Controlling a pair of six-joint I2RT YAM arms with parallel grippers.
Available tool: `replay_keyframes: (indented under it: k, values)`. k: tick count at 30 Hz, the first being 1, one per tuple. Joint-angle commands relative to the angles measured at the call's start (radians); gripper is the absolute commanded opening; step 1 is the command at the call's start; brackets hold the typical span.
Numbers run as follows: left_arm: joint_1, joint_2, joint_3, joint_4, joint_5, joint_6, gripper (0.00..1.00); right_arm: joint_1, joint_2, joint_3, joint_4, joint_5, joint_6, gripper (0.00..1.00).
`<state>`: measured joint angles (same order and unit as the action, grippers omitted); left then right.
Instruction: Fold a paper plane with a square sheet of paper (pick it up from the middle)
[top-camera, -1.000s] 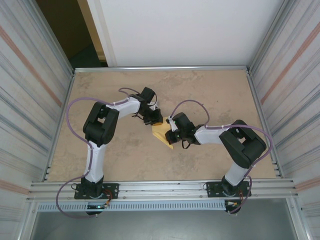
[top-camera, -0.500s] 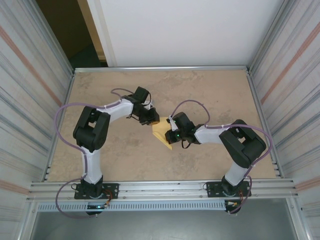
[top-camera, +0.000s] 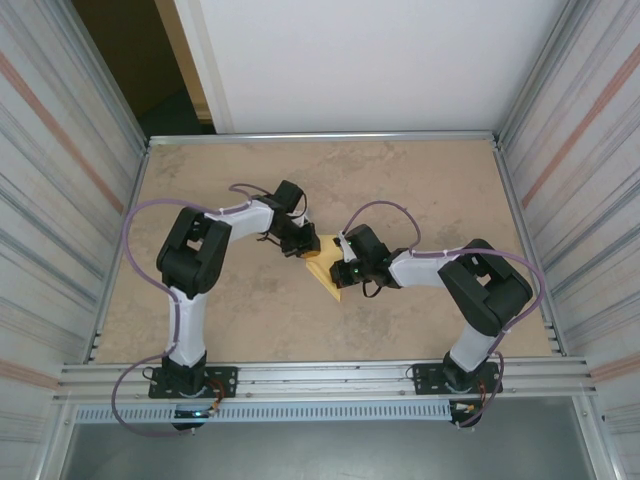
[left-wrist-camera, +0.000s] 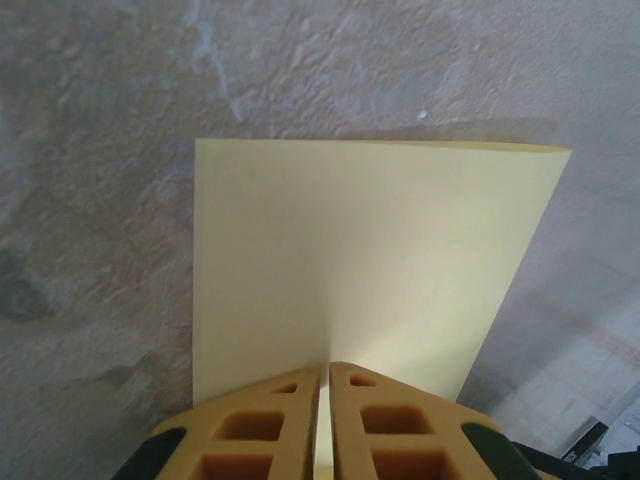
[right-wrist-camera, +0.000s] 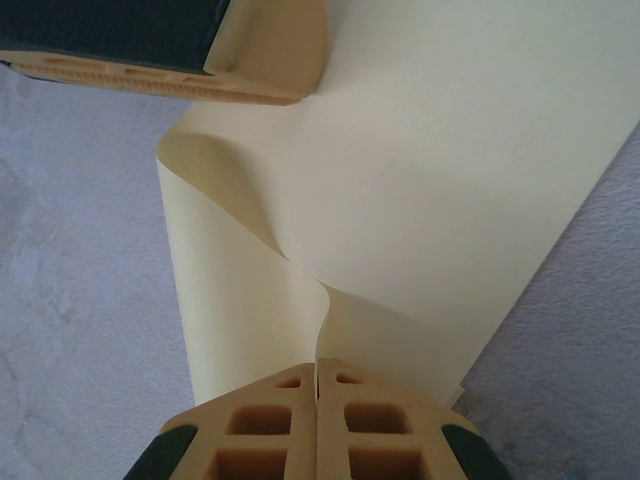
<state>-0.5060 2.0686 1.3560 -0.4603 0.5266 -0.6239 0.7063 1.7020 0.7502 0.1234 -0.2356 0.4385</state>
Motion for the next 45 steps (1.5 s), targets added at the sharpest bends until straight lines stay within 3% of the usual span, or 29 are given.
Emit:
replay_keyframes:
  k: [1,26,34,45]
  values:
    - [-0.006,0.051,0.002,-0.053,-0.043,0.015,0.13,-0.005,-0.028,0.009,-0.044,-0.009,0.03,0.0]
    - [-0.004,0.061,0.057,-0.102,-0.02,0.061,0.13,-0.012,0.028,0.049,-0.085,-0.001,0.003,0.0]
    - [0.001,0.033,0.128,-0.091,-0.003,0.079,0.17,-0.013,0.036,0.052,-0.09,-0.014,0.0,0.0]
    - [-0.002,0.117,0.16,-0.131,-0.033,0.083,0.15,-0.012,0.029,0.057,-0.092,-0.023,-0.006,0.0]
